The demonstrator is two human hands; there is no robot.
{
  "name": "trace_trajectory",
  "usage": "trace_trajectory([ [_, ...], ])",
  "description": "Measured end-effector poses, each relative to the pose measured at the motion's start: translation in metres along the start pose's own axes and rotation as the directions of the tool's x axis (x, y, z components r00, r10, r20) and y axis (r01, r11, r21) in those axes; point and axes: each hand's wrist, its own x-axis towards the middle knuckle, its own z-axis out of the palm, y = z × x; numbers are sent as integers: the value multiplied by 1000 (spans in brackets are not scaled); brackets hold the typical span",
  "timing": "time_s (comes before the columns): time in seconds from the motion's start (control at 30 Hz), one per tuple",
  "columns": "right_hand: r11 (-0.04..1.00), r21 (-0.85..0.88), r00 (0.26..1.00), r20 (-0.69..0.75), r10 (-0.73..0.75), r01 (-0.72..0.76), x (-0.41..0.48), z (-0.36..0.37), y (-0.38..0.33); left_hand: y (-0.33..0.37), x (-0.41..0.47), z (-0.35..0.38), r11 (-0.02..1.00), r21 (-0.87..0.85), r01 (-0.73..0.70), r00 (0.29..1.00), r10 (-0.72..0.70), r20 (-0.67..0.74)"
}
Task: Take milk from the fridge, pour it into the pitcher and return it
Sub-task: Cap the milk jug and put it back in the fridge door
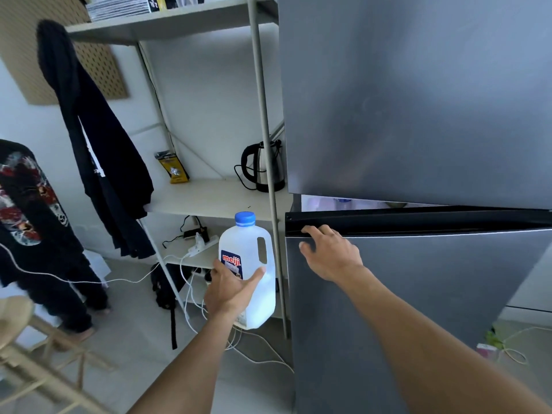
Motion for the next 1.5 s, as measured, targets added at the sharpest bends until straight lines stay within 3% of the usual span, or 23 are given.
trace_trajectory([
  [0.23, 996, 86, 999, -27, -23, 26, -67, -14, 4, 5, -57, -10, 1000, 17, 17, 1000, -17, -11],
  [0.43, 987, 159, 978, -197, 69, -38, -120, -34, 16, 13, -101, -21, 999, 38, 15, 999, -14, -37],
  [0.6, 904, 328, 861, -336, 382, -274, -150, -60, 44, 22, -131, -27, 998, 59, -23, 999, 25, -34],
  [0.83, 957, 186, 790, -540, 290, -224, -186, -93, 100, 52, -154, -25, 990, 20, -137, 990, 138, -40],
  [1.0, 944, 228, 822, -470, 321, -238, -210, -115, 115, 83, -184, -7, 979, 9, -206, 978, 206, -29],
  [1.3, 943, 15, 875, -368, 315, -333, -259, -145, 160, 125, -235, 31, 934, -69, -350, 936, 351, 8],
  [1.5, 926, -23, 870, -352, 345, -376, -288, -164, 185, 148, -272, 52, 897, -113, -427, 896, 437, 78],
])
